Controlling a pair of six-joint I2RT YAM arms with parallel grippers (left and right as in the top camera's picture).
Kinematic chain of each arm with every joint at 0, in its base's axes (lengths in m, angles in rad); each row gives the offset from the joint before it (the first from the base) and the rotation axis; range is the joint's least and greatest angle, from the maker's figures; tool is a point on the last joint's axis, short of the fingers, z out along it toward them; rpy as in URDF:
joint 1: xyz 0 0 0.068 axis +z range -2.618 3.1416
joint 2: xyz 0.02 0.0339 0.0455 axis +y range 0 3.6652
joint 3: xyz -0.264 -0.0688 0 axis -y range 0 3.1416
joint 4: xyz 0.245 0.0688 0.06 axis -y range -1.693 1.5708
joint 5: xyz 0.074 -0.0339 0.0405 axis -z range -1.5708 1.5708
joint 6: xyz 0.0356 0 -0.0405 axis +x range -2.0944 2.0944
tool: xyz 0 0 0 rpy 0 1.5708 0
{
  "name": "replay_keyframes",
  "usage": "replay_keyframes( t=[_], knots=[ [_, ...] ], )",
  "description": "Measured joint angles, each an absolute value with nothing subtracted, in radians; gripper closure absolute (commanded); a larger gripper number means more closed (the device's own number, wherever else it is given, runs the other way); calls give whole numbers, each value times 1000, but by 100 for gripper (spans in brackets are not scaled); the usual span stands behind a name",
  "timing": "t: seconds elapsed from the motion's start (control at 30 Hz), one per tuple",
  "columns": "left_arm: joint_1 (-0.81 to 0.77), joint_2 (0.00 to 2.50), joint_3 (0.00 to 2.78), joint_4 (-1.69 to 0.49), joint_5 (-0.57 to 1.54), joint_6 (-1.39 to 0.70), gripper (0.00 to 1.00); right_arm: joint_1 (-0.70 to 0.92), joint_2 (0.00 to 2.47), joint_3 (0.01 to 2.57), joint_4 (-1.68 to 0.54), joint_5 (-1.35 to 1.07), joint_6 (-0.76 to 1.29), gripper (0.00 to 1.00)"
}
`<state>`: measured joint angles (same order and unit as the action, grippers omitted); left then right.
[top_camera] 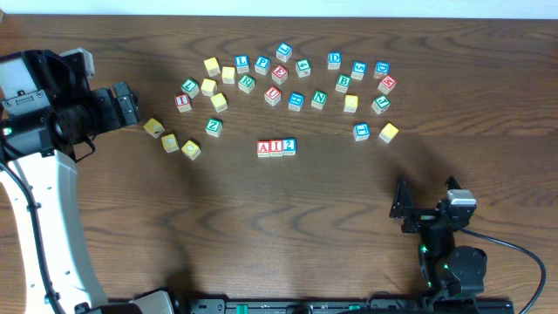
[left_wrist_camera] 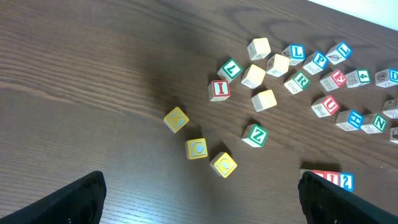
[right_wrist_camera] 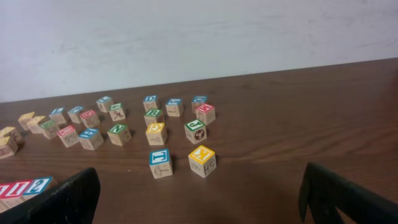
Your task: Spell out AI2
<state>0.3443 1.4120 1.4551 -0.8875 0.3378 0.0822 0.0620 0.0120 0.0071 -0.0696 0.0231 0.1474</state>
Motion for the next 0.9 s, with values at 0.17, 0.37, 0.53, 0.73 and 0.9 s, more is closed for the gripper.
replay_keyframes(
  t=[0.17,0.37,0.53,0.73,0.9],
  knots=[
    [344,1412,1455,-888,338,82,2,62,12,7,-70,23,147,1],
    [344,1412,1455,-888,338,82,2,62,12,7,-70,23,147,1],
    [344,1412,1455,-888,338,82,2,62,12,7,-70,23,147,1],
    [344,1412,1455,-888,338,82,2,62,12,7,-70,23,147,1],
    [344,1411,1455,-888,304,83,2,62,12,7,-70,23,147,1]
  ],
)
